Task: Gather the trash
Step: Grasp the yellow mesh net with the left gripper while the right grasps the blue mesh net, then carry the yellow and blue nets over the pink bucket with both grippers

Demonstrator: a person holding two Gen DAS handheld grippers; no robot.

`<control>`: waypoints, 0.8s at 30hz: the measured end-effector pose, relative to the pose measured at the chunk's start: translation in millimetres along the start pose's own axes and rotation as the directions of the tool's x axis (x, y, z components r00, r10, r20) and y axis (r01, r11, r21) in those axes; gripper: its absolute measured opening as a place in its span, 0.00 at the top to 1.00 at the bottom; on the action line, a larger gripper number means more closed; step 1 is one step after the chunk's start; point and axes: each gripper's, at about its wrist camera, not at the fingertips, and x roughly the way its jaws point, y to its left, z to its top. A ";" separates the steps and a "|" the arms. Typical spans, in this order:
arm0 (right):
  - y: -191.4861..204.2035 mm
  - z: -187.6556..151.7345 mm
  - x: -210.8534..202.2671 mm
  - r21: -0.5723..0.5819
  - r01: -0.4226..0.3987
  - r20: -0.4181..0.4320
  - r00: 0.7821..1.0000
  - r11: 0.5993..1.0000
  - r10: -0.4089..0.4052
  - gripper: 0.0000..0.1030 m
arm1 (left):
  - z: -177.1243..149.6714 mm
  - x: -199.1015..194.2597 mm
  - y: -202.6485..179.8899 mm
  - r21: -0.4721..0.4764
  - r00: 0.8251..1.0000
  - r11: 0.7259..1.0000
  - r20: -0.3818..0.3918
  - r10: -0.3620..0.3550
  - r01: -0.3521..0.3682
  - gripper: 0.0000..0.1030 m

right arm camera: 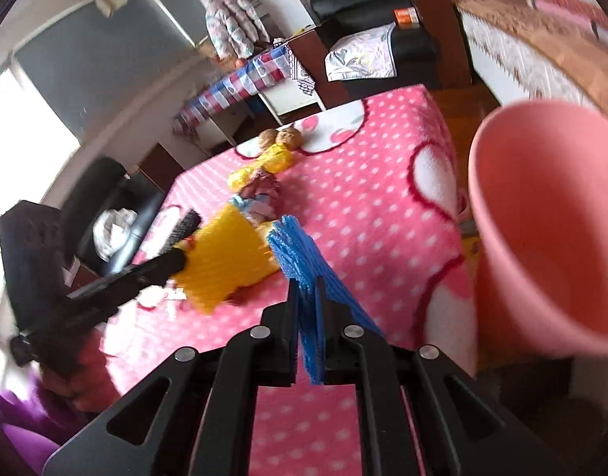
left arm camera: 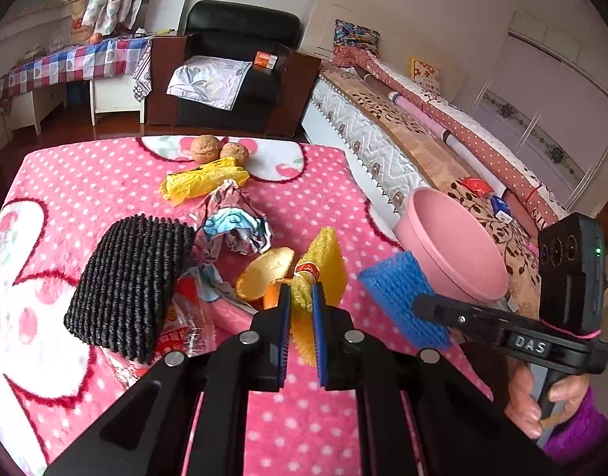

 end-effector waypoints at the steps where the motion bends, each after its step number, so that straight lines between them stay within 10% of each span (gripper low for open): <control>1: 0.1 -1.6 -1.2 0.017 -0.015 0.002 1.000 1.000 0.014 0.93 | -0.5 0.2 -3.0 0.006 1.000 1.000 0.000 0.006 -0.006 0.91; 24: -12.9 -34.8 -4.8 0.061 0.114 0.011 0.993 0.992 -0.115 0.93 | -8.7 15.7 -54.4 0.102 0.993 0.988 -0.011 0.114 -0.112 0.90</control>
